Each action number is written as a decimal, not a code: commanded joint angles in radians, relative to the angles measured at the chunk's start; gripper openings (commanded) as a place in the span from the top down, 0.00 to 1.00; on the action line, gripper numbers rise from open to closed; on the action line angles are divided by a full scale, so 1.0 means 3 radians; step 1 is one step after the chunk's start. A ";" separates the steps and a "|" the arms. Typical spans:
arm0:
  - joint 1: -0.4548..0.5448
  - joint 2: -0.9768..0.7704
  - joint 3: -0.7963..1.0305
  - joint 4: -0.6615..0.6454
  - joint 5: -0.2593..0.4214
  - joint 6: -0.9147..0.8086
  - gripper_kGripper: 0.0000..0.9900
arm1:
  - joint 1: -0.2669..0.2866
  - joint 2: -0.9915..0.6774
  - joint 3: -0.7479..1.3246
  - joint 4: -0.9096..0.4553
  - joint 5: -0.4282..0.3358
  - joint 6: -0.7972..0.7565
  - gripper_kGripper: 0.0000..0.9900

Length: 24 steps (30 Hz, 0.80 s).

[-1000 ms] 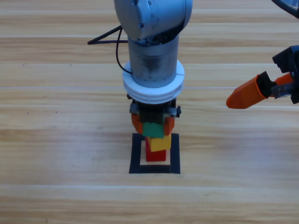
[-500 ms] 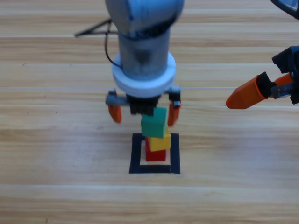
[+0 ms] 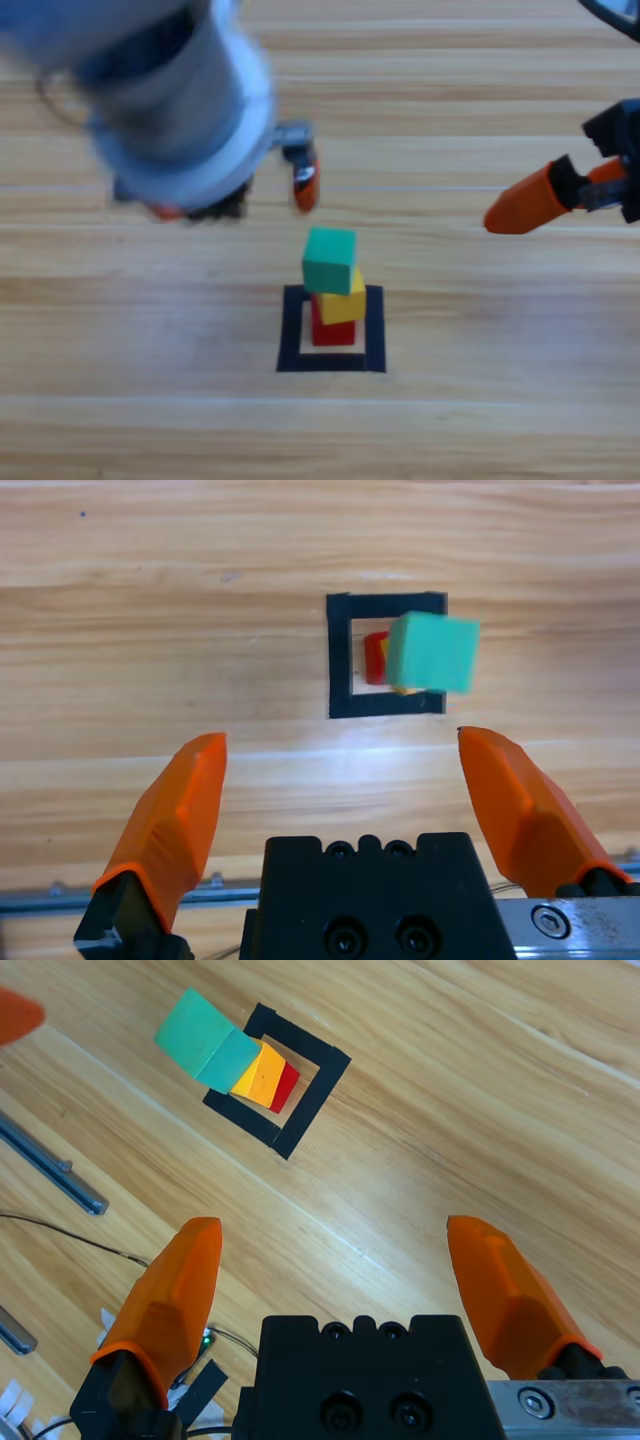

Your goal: Stack the blocks in the rectangular block: red at the bottom, yellow in the middle, green on top

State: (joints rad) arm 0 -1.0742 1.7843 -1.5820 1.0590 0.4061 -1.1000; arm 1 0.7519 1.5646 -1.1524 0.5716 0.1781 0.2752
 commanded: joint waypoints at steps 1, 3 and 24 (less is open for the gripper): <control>-0.0162 -0.0783 0.0947 -0.0498 0.0124 0.0021 0.00 | -0.0093 0.0144 0.0037 0.0007 -0.0011 -0.0043 0.00; -0.0162 -0.0804 0.0983 -0.0498 0.0150 0.0052 0.00 | -0.0093 0.0144 0.0037 0.0007 -0.0006 -0.0043 0.00; -0.0162 -0.0799 0.1096 -0.0575 0.0165 0.0159 0.00 | -0.0098 0.0169 0.0032 0.0007 -0.0006 -0.0043 0.00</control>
State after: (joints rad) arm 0 -1.1012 1.5442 -1.2746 0.8993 0.4444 -1.0766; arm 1 0.7513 1.5692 -1.1526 0.5716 0.1780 0.2751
